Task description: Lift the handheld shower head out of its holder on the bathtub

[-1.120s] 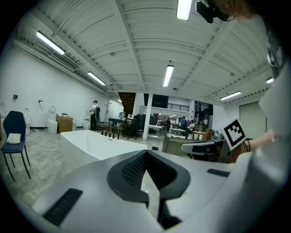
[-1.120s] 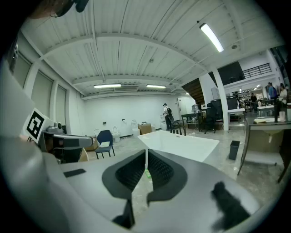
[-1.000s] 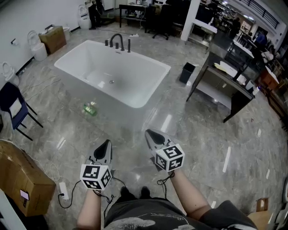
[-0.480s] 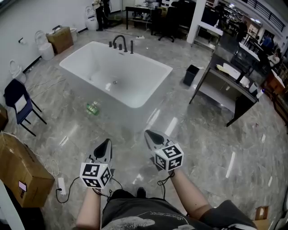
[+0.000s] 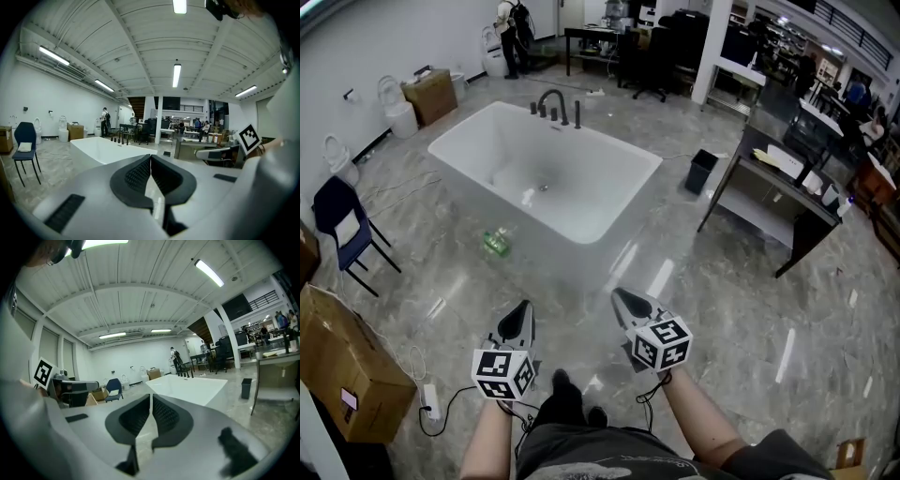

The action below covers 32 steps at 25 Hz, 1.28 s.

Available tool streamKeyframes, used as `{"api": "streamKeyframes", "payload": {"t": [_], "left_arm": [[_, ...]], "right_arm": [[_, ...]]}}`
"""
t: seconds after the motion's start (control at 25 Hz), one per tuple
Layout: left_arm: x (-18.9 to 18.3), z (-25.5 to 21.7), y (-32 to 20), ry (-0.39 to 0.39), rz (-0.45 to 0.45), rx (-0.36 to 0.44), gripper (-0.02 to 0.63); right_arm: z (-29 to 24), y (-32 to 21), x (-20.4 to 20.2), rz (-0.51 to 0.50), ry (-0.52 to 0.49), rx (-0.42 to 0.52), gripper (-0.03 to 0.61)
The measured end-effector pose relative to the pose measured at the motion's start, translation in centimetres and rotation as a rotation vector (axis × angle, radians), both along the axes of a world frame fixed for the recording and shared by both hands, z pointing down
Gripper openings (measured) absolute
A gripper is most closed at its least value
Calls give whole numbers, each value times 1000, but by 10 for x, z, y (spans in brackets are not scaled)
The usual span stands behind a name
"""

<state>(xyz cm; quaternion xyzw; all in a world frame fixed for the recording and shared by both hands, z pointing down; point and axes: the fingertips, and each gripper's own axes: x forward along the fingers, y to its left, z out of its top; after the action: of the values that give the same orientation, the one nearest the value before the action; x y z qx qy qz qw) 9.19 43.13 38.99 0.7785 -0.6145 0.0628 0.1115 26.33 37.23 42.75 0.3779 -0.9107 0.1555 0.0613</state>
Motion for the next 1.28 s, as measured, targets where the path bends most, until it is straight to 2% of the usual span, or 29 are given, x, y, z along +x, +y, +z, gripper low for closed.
{"api": "streamKeyframes", "payload": {"t": [0.32, 0.84, 1.0, 1.28], "left_arm": [[-40, 18, -61, 47, 0, 2, 15], [-127, 27, -226, 61, 77, -31, 15], [-153, 42, -262, 68, 101, -81, 15], [-161, 54, -314, 87, 168, -112, 15]], "right_arm": [[20, -45, -21, 59, 51, -10, 34], [23, -204, -109, 155, 33, -51, 34], [29, -241, -136, 189, 25, -63, 34], [33, -281, -145, 248, 18, -79, 34]]}}
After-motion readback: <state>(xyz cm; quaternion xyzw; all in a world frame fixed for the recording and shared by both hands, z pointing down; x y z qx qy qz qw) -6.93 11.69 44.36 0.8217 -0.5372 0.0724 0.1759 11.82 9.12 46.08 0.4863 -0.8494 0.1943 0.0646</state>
